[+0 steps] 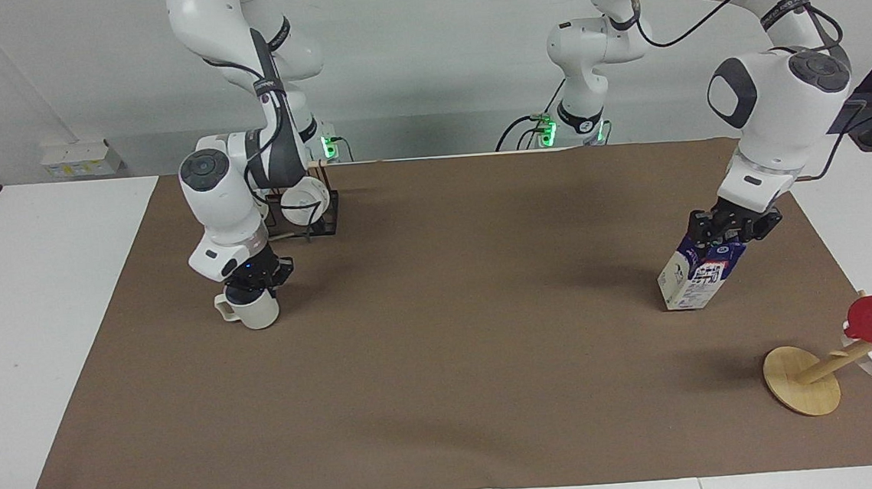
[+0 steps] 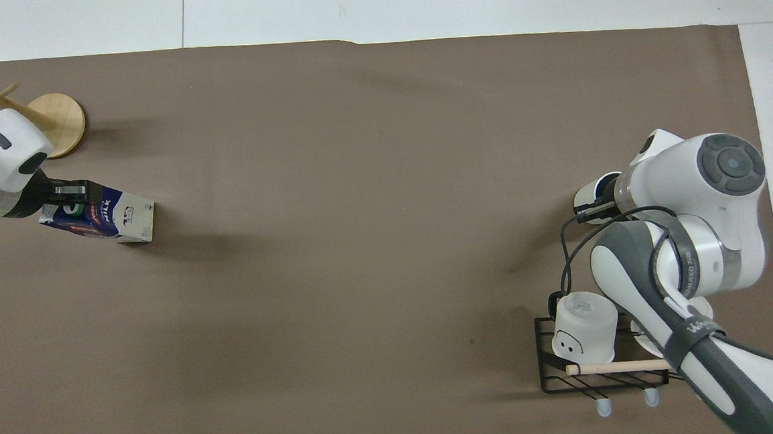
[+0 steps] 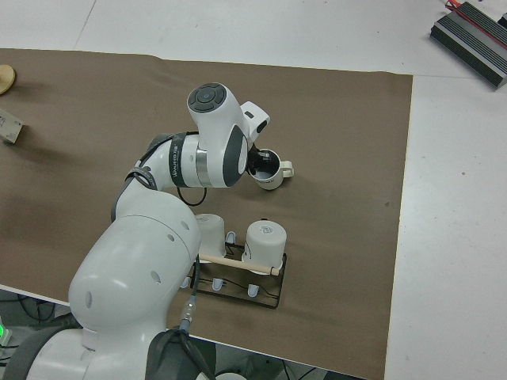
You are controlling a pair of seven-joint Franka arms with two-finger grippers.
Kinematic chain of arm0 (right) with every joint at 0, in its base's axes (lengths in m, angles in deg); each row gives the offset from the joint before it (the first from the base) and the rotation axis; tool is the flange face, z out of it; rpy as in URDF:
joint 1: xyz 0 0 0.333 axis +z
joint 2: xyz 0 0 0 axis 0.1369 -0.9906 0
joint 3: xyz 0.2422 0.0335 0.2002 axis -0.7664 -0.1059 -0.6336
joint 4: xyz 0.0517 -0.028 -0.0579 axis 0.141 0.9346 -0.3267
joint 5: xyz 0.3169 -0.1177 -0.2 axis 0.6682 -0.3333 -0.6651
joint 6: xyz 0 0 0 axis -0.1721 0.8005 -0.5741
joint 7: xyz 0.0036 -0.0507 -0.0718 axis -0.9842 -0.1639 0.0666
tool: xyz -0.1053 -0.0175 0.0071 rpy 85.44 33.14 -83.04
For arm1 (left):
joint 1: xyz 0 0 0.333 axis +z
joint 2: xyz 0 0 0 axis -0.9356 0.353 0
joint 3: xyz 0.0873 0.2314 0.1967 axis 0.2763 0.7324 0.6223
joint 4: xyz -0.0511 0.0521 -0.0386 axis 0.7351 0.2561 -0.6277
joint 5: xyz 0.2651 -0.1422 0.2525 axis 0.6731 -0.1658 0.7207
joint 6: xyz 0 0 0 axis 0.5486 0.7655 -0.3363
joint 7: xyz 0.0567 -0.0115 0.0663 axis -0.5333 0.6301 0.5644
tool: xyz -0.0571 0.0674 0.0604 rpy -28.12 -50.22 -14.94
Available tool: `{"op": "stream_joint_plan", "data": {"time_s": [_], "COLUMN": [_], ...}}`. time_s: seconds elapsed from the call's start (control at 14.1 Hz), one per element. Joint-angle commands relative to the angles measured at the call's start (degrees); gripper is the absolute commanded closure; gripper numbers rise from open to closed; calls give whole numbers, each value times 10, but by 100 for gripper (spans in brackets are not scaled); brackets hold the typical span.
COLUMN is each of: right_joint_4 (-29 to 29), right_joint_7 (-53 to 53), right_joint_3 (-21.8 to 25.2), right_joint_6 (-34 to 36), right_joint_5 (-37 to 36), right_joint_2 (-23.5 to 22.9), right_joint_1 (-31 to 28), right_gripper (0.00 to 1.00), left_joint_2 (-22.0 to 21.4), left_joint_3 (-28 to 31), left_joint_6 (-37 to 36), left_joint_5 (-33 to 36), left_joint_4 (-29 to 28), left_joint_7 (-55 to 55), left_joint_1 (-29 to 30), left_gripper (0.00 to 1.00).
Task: Place cup and milk on table
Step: 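Lift the white mug with the right gripper while the left gripper grasps the carton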
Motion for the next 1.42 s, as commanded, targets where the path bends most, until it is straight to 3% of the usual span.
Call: {"op": "stream_joint_plan", "data": {"time_s": [0.0, 0.21, 0.57, 1.0, 1.14, 1.35], "right_joint_4": [-36, -109, -171, -180, -183, -191], "right_joint_7": [-11, -11, 77, 117, 178, 213], "right_joint_3": [-2, -4, -6, -11, -11, -11], "right_joint_6": [29, 141, 235, 229, 214, 178], "right_joint_5": [-6, -4, -2, 18, 25, 25], "right_joint_2": [-10, -8, -6, -6, -16, -42], "right_joint_1": [-3, 8, 76, 164, 220, 254], "right_gripper": [100, 100, 100, 100, 100, 100], "left_joint_2": [-9, -11, -11, -11, -19, -28], "left_joint_3": [3, 3, 3, 3, 2, 2], "left_joint_6": [-4, -5, -5, -5, -10, -25], "left_joint_5": [-2, -2, -2, -2, -2, -2], "left_joint_4": [5, 7, 10, 11, 12, 22], "left_joint_7": [1, 0, 0, -1, -1, -2], "left_joint_1": [-2, -2, -2, -3, -3, -3], "left_gripper": [80, 79, 79, 79, 79, 79]}}
